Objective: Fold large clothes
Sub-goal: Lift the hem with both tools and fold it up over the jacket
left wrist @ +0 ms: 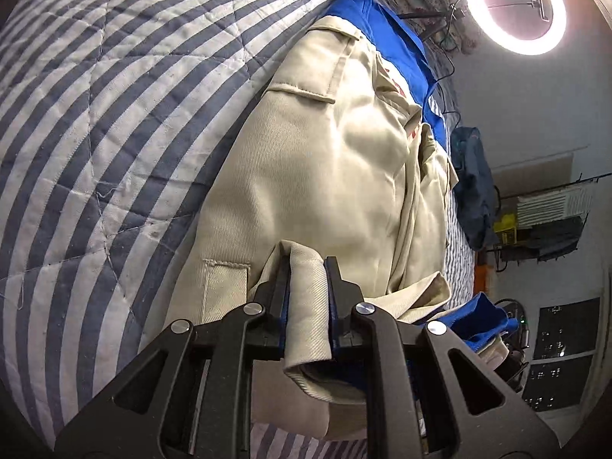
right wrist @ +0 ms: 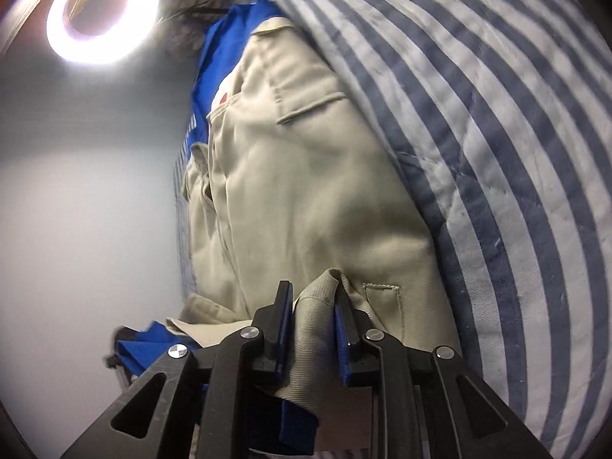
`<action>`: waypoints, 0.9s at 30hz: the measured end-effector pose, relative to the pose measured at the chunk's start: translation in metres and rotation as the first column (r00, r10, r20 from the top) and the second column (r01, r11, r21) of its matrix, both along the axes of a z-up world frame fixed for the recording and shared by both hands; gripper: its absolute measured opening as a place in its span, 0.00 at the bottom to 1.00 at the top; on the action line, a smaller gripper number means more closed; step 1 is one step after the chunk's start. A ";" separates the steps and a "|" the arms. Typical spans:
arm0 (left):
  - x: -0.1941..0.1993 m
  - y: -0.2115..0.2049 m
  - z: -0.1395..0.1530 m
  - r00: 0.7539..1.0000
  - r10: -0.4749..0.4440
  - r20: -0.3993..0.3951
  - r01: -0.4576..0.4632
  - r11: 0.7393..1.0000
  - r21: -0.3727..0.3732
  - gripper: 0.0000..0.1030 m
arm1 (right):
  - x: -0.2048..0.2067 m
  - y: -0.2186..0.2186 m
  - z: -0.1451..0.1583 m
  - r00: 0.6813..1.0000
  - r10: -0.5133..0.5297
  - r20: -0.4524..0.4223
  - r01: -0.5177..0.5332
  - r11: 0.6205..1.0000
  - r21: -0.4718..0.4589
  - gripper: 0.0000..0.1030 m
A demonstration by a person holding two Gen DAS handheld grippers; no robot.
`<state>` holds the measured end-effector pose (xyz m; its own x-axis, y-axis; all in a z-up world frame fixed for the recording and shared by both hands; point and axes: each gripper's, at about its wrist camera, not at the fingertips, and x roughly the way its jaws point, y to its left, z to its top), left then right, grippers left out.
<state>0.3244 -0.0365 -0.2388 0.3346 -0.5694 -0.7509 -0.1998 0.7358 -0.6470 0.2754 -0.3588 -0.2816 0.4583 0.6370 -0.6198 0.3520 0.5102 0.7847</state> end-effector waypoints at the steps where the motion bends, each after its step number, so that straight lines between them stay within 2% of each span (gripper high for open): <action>1: 0.001 0.001 0.001 1.000 -0.004 -0.005 0.004 1.000 -0.009 0.18 | 0.000 -0.003 0.000 1.000 -0.008 0.003 0.007 0.999 0.034 0.34; 2: 0.002 0.005 0.003 1.000 -0.008 -0.005 0.007 1.000 -0.025 0.22 | -0.001 -0.007 0.001 1.000 -0.015 0.009 0.014 0.998 0.056 0.39; 4: -0.001 0.016 0.015 0.999 0.009 0.032 -0.007 0.999 -0.054 0.46 | -0.004 -0.016 0.008 0.999 -0.030 0.046 0.025 0.994 0.105 0.66; 6: -0.003 0.029 0.028 0.997 0.031 0.066 -0.026 0.997 -0.066 0.56 | -0.011 -0.028 0.019 0.994 -0.051 0.097 0.035 0.987 0.157 0.71; 8: -0.005 0.041 0.039 0.994 0.044 0.097 -0.035 0.995 -0.090 0.56 | -0.020 -0.042 0.031 0.986 -0.056 0.157 0.021 0.976 0.216 0.71; 9: -0.007 0.046 0.045 0.991 0.041 0.127 -0.031 0.996 -0.080 0.56 | -0.025 -0.049 0.039 0.980 -0.055 0.191 0.014 0.978 0.210 0.71; 12: -0.016 0.046 0.057 0.974 -0.050 0.219 0.036 0.997 0.065 0.56 | -0.038 -0.053 0.058 0.966 0.021 0.256 -0.034 0.998 0.047 0.68; 14: -0.021 0.041 0.053 0.967 -0.128 0.222 0.102 0.987 0.125 0.53 | -0.042 -0.043 0.063 0.957 0.127 0.259 -0.102 0.989 -0.110 0.60; 15: -0.024 0.036 0.048 0.964 -0.162 0.211 0.132 0.980 0.148 0.49 | -0.042 -0.035 0.062 0.952 0.188 0.243 -0.139 0.969 -0.204 0.57; 16: -0.025 0.031 0.043 0.961 -0.191 0.202 0.161 0.974 0.159 0.45 | -0.043 -0.029 0.059 0.946 0.226 0.231 -0.165 0.952 -0.257 0.53; 18: -0.028 0.019 0.033 0.953 -0.234 0.192 0.199 0.962 0.187 0.44 | -0.044 -0.014 0.048 0.930 0.320 0.183 -0.237 0.899 -0.368 0.49; 23: -0.028 0.000 0.019 0.944 -0.273 0.185 0.228 0.946 0.232 0.44 | -0.043 0.003 0.036 0.905 0.400 0.145 -0.304 0.846 -0.437 0.49; 27: -0.026 -0.002 0.017 0.939 -0.291 0.183 0.243 0.939 0.244 0.44 | -0.039 0.003 0.034 0.907 0.394 0.147 -0.297 0.848 -0.439 0.50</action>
<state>0.2984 -0.0387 -0.2221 0.3584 -0.4931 -0.7927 0.1483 0.8684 -0.4732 0.2365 -0.3562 -0.2475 0.4108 0.5008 -0.7619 -0.0654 0.8496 0.5233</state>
